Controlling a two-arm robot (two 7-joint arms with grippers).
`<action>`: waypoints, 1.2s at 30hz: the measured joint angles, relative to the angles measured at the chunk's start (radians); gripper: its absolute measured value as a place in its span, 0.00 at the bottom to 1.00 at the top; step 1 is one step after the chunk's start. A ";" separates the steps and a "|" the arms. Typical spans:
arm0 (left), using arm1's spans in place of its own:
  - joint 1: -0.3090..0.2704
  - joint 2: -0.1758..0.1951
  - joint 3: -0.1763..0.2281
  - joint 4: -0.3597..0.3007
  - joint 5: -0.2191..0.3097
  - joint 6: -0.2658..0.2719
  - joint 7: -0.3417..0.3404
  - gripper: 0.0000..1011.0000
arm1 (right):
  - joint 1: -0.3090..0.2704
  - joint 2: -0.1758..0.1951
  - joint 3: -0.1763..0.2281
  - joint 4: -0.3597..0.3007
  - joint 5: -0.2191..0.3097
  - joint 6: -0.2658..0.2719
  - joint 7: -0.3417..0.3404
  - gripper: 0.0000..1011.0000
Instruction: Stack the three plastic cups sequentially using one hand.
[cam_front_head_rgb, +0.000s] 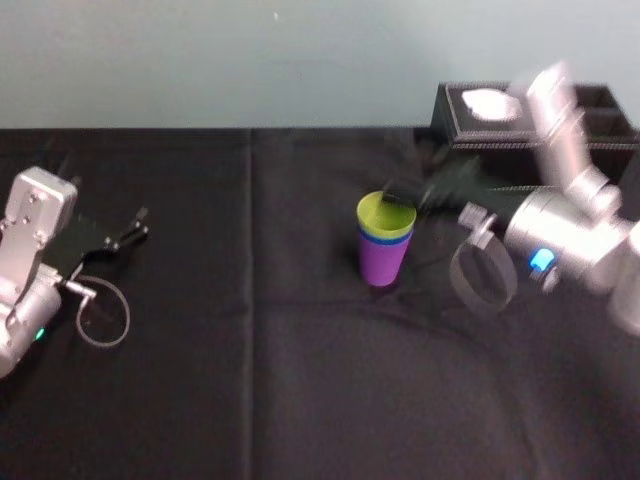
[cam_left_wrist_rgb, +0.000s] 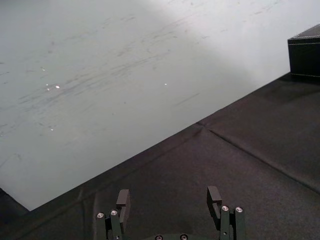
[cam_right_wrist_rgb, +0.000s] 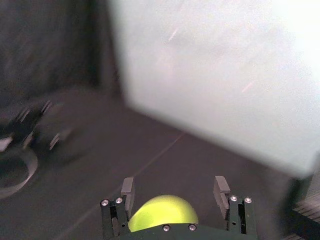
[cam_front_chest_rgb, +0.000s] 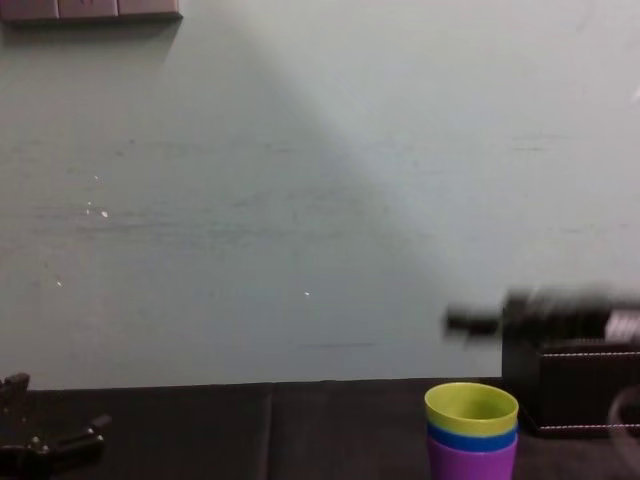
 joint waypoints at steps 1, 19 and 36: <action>0.000 0.000 0.000 0.000 0.000 0.000 0.000 1.00 | -0.002 0.004 0.021 -0.016 0.006 0.000 -0.016 0.99; 0.000 0.000 0.000 0.000 0.000 0.000 0.000 1.00 | -0.224 0.077 0.278 -0.139 0.120 0.019 -0.146 0.99; 0.000 0.000 0.000 0.000 0.000 0.000 0.000 1.00 | -0.302 0.079 0.258 -0.136 0.154 0.058 -0.152 0.99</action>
